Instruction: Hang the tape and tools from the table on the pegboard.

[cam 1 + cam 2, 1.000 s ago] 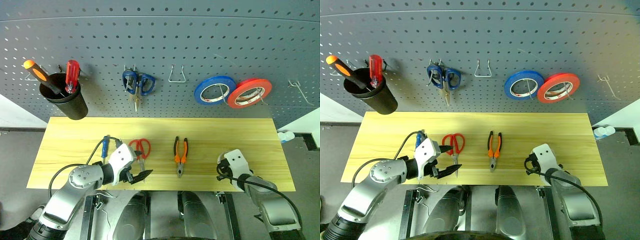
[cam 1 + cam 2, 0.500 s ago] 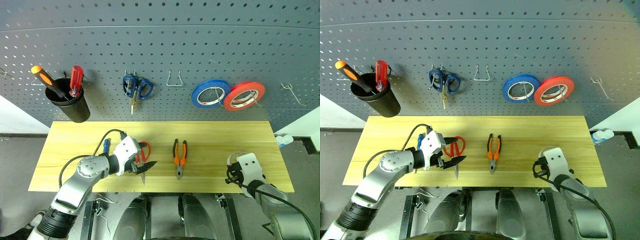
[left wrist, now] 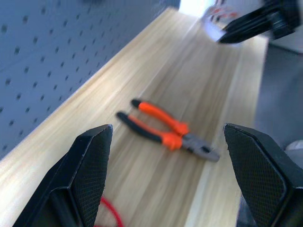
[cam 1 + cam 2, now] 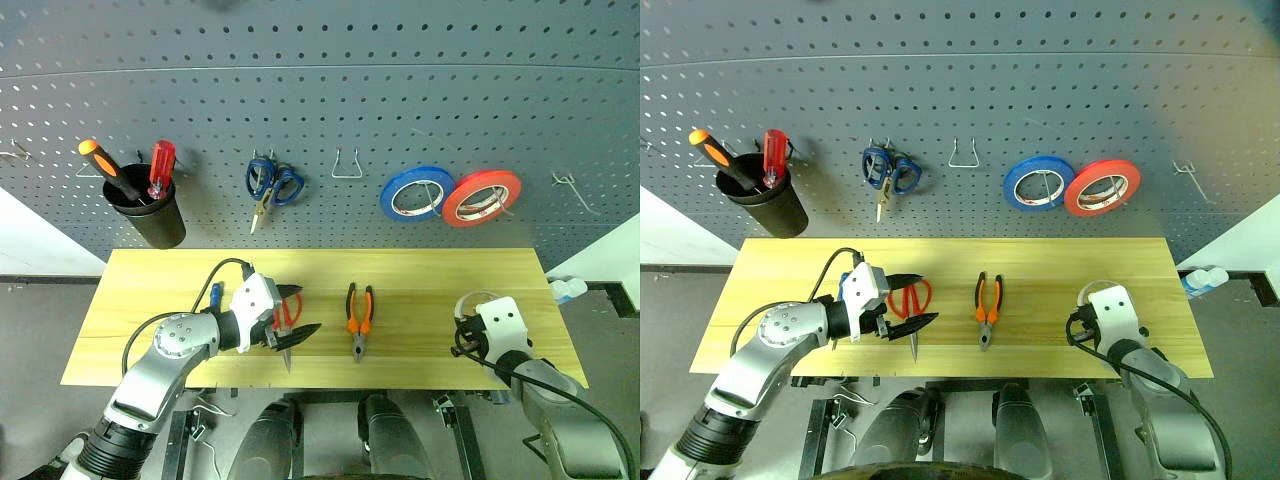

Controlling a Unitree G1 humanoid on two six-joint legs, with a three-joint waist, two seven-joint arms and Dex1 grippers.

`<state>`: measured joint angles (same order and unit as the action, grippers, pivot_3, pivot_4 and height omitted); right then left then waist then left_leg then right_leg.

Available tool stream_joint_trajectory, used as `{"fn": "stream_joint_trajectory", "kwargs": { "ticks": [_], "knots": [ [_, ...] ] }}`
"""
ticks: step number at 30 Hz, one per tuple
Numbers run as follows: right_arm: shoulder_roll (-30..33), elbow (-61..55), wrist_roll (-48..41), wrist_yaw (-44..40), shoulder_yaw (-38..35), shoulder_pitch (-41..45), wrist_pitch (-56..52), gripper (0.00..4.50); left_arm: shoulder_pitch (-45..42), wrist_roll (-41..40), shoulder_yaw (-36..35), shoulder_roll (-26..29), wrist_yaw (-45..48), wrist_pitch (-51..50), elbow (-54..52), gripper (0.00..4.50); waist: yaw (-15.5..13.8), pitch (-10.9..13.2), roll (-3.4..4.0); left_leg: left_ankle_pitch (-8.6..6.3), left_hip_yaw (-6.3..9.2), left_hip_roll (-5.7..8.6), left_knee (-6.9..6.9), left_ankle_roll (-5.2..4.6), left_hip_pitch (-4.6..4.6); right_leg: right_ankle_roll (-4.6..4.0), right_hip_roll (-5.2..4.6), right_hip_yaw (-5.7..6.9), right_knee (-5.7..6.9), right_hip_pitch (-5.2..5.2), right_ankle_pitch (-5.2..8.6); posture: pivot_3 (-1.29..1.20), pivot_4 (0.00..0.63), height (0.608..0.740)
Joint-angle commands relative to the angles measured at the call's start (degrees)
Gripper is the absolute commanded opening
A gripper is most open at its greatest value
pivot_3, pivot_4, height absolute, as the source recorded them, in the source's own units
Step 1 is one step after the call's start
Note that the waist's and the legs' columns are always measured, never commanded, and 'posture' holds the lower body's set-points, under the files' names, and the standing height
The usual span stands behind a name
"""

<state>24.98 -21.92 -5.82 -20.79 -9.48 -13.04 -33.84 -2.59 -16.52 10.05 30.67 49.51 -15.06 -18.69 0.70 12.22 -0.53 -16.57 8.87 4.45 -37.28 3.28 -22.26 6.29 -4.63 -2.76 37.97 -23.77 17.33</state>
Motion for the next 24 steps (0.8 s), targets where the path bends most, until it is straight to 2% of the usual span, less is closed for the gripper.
{"fn": "stream_joint_trajectory", "kwargs": {
  "ticks": [1,8,15,24],
  "knots": [
    [1.05,0.17,0.00,-0.20,-1.13,0.68,1.18,0.06,1.09,-2.02,-0.54,-0.18,2.58,4.27,-2.37,3.92,0.01,-0.07,0.00,0.00,-0.02,0.00,-0.02,0.00,0.02,0.00,0.01,-0.01,0.02,0.01,0.00,-0.01,0.149,0.723],
    [1.90,1.22,-0.10,-0.07,-2.00,1.19,1.88,0.06,0.60,-4.63,-1.22,-0.73,5.00,6.45,-2.19,3.92,0.03,-0.66,0.14,0.00,-0.09,0.00,-0.06,-0.01,0.13,0.00,0.03,-0.07,0.11,0.08,0.00,-0.01,0.145,0.723],
    [1.86,0.67,-0.06,0.95,-5.31,-0.48,4.20,0.06,0.20,-5.22,-1.20,-0.55,6.06,7.24,-1.18,3.92,0.04,-0.66,0.14,-0.18,-0.30,-0.01,0.02,-0.33,0.81,0.00,0.08,-0.21,0.11,0.64,0.01,-0.02,0.147,0.723],
    [-3.06,-2.78,-5.44,5.08,-17.52,-0.32,14.10,0.06,-0.68,-5.39,-1.24,-0.62,6.38,7.44,-0.05,3.92,0.16,-0.68,0.17,-0.17,-0.44,-0.06,0.01,-0.33,0.88,0.00,0.10,-0.28,0.17,0.65,0.00,-0.03,0.150,0.723]
  ]
}}
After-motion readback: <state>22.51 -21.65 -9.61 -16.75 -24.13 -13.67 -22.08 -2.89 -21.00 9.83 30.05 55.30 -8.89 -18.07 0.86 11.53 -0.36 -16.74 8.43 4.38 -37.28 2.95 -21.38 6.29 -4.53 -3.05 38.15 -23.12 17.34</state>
